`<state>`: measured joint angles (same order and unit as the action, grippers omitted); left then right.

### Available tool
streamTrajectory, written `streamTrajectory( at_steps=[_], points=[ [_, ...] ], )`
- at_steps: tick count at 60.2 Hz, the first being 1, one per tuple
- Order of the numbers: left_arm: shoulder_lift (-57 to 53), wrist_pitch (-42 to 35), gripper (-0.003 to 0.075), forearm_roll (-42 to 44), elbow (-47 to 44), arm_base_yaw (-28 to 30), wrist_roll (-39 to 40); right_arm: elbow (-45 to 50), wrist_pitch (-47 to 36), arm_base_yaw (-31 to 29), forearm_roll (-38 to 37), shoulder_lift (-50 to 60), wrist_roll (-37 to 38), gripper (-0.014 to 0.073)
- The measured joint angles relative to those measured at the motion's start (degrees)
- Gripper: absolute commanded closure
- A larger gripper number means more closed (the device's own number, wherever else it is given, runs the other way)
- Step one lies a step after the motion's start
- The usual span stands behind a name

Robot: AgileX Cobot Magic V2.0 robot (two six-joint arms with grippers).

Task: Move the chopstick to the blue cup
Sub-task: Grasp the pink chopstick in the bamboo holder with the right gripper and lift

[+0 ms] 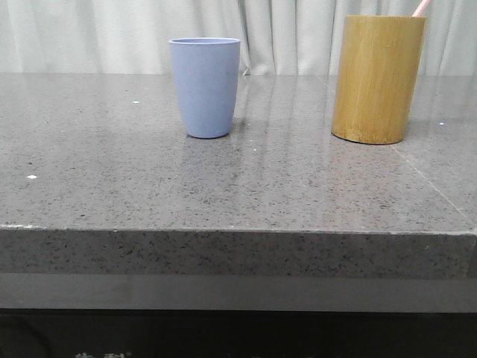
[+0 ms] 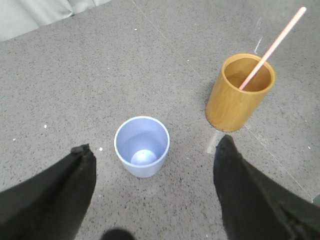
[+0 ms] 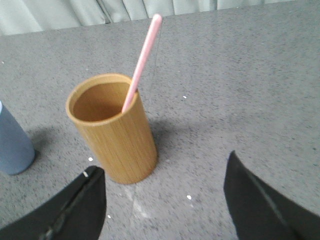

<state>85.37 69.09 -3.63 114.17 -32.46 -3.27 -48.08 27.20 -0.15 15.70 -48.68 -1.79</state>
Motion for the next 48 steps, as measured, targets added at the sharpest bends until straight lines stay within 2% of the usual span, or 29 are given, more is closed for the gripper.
streamTrajectory(
  at_steps=[19, 24, 36, 48],
  points=[
    [-23.3, -19.5, 0.0230, -0.2, -37.5, 0.0, 0.0, -8.0, -2.8, 0.0, 7.0, -13.4, 0.0, 0.0077],
    [-28.5, -23.3, 0.0230, -0.2, -44.9, 0.0, 0.0, -10.0, -3.8, 0.0, 9.1, -16.3, 0.0, 0.0077],
    [-36.1, -28.2, 0.0230, -0.2, -54.7, 0.0, 0.0, -14.3, -7.8, 0.0, 14.7, -22.1, 0.0, 0.0077],
    [-37.6, -30.3, 0.0230, -0.3, -55.7, 0.0, 0.0, -15.5, -11.5, 0.0, 19.9, -27.1, 0.0, 0.0077]
  ],
)
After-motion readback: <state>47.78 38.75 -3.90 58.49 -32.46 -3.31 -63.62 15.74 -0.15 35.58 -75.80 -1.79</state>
